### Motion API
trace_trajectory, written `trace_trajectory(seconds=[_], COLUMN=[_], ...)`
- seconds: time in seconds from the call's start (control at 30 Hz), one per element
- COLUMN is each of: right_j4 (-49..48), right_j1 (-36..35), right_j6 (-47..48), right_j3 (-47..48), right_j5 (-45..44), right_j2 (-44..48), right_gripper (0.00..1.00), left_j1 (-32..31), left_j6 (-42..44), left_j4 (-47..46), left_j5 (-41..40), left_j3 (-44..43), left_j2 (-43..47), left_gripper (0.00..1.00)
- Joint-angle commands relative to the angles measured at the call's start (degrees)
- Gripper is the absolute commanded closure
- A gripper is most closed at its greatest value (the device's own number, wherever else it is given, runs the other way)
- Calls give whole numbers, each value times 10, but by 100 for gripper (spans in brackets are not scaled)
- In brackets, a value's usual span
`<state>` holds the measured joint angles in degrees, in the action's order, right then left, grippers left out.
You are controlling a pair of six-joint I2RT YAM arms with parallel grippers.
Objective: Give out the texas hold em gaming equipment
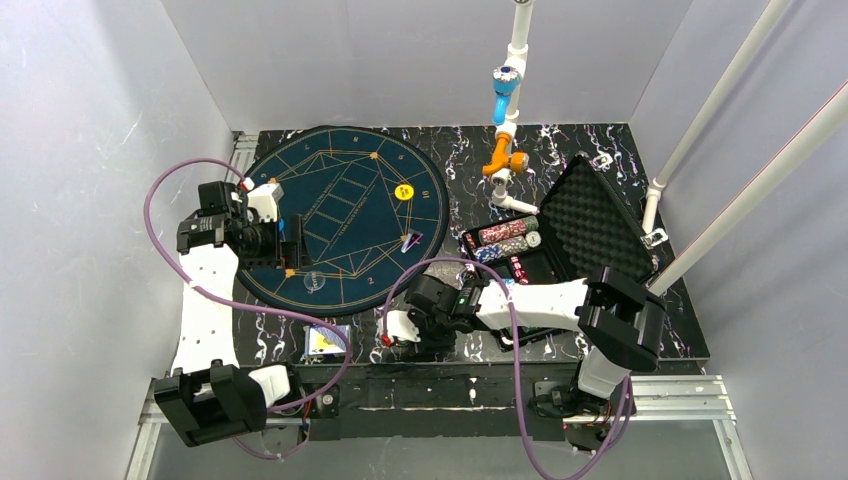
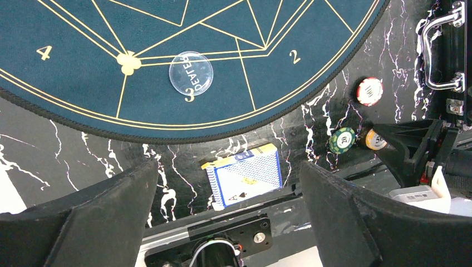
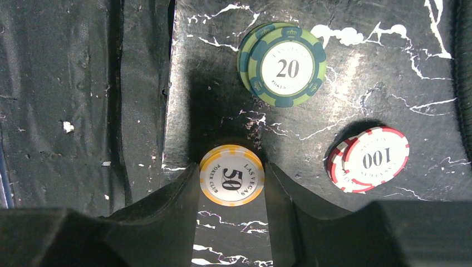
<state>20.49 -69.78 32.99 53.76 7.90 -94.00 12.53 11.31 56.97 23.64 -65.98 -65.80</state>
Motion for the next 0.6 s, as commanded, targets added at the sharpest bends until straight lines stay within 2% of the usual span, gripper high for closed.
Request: trace_trajectory(seconds=[0.0,0.33,0.57], right_j4=[14,21,22], right_j1=[-3,-3,-3], right_j6=[4,-4,-8], right_j3=[4,13,37], right_j5=[-16,1,5], right_j2=[-14,31,38], right_gripper=[62,76,77], left_j1=[4,7,14], left_j6=[0,0,-6], left_j4=[4,4,6], left_j5=[17,23,33], left_j3=[6,5,1], left_j2=[6,3,-1], left_gripper=[2,2,2])
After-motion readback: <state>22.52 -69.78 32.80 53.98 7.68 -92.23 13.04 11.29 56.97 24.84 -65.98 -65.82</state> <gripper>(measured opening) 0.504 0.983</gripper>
